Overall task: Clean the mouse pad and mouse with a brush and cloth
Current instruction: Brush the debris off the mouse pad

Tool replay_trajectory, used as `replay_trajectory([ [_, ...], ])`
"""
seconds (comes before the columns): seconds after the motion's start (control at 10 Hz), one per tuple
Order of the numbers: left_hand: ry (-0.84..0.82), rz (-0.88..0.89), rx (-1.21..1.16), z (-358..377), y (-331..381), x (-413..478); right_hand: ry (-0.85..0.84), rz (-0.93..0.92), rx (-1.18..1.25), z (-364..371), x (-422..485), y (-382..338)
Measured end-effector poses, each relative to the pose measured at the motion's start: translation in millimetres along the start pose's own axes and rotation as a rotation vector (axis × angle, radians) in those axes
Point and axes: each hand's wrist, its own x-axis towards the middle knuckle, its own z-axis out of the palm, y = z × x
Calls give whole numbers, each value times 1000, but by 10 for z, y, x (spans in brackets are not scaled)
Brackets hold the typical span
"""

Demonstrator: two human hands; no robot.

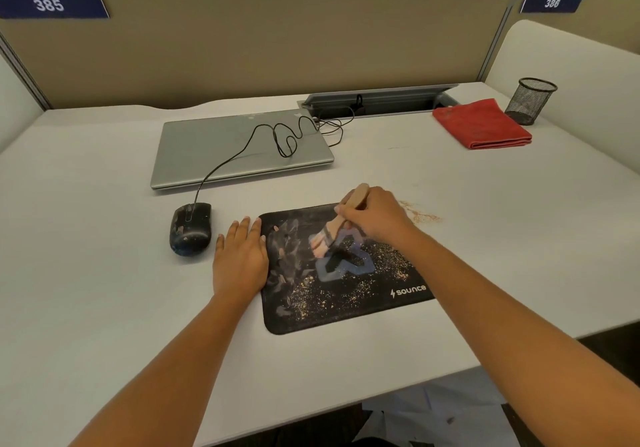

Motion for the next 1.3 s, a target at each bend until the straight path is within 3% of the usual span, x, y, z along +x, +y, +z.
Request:
replay_trajectory([
  [0.2, -6, 6, -3, 0, -11, -2, 219, 190, -294, -459, -8, 328],
  [0.3, -9, 5, -5, -1, -7, 2, 363, 202, -443, -590, -56, 424],
  [0.4, -7, 6, -1, -1, -4, 5, 458, 123, -400, -543, -71, 388],
  [0.5, -7, 6, -2, -5, -3, 0, 289, 35, 45, -394, -79, 263],
  [0.6, -7, 6, -10, -9, -3, -3, 161, 60, 89, -266, -73, 287],
  [0.8, -11, 9, -15, -8, 7, 1, 359, 246, -351, -589, -31, 546],
  [0.9, -7, 5, -4, -5, 14, 2, 462, 238, -447, -675, -32, 597],
  [1.0, -6, 2, -3, -12, 6, 3, 392, 192, -104, -659, -28, 607],
  [1.1, -5, 1, -9, -19, 0, 2, 342, 237, -167, -612, -30, 641],
  [1.2, -8, 4, -14, -11, 3, 0, 448, 252, -405, -660, -40, 641],
  [1.3, -7, 5, -24, -7, 0, 3, 353, 206, -175, -705, -36, 648],
])
